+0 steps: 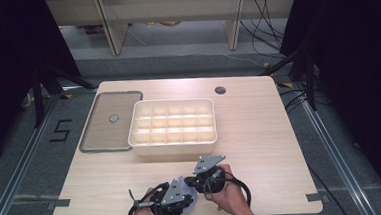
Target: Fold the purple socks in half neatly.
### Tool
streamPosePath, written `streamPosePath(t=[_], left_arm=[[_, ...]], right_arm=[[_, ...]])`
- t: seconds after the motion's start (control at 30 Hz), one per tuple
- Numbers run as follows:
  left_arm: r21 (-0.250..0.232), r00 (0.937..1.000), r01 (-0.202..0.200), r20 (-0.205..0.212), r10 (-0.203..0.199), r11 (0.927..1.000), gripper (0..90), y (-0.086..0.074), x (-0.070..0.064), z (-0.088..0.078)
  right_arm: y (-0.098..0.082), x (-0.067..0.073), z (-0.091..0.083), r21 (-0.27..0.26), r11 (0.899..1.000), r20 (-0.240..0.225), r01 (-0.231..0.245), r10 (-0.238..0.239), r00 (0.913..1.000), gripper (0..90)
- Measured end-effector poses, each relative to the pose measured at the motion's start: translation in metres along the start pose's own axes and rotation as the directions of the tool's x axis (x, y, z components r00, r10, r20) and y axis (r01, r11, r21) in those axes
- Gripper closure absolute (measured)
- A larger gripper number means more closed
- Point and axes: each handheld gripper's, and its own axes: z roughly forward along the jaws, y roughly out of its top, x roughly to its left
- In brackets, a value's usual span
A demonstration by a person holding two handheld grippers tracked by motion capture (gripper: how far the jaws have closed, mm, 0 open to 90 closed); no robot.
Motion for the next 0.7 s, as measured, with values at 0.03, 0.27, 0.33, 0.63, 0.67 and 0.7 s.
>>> streamPosePath(t=[0.03, 0.27, 0.33, 0.63, 0.67, 0.7], left_arm=[[-0.003, 1.0000, 0.001, -0.006, -0.001, 1.0000, 80.5, 0.000, -0.001, -0.001], [-0.103, 0.9982, 0.051, -0.025, -0.054, 0.9933, 79.2, 0.003, 0.001, -0.028], [-0.101, 0.9964, 0.084, -0.001, -0.085, 0.9913, 81.6, -0.001, 0.001, -0.028], [0.000, 0.9983, 0.049, -0.031, -0.049, 0.9988, 83.8, -0.013, 0.002, -0.013], [-0.012, 0.9976, 0.061, -0.031, -0.062, 0.9981, 83.8, -0.014, 0.002, -0.014], [-0.019, 0.9971, 0.068, -0.033, -0.069, 0.9975, 83.7, -0.015, 0.004, -0.014]], right_arm=[[-0.002, -0.001, 0.002, 0.013, 1.000, 0.005, -0.004, 0.004, 1.0000, 87.9], [-0.012, -0.004, 0.006, 0.029, 0.998, 0.005, -0.057, 0.056, 0.9984, 88.0], [-0.012, -0.003, 0.005, 0.042, 0.998, 0.009, -0.049, 0.049, 0.9987, 88.0], [-0.013, -0.001, 0.002, 0.053, 0.998, 0.020, -0.033, 0.032, 0.9993, 87.5], [-0.014, 0.000, 0.001, 0.056, 0.998, 0.016, -0.035, 0.034, 0.9993, 87.2], [-0.015, 0.002, 0.000, 0.055, 0.997, 0.014, -0.049, 0.048, 0.9987, 86.7]])
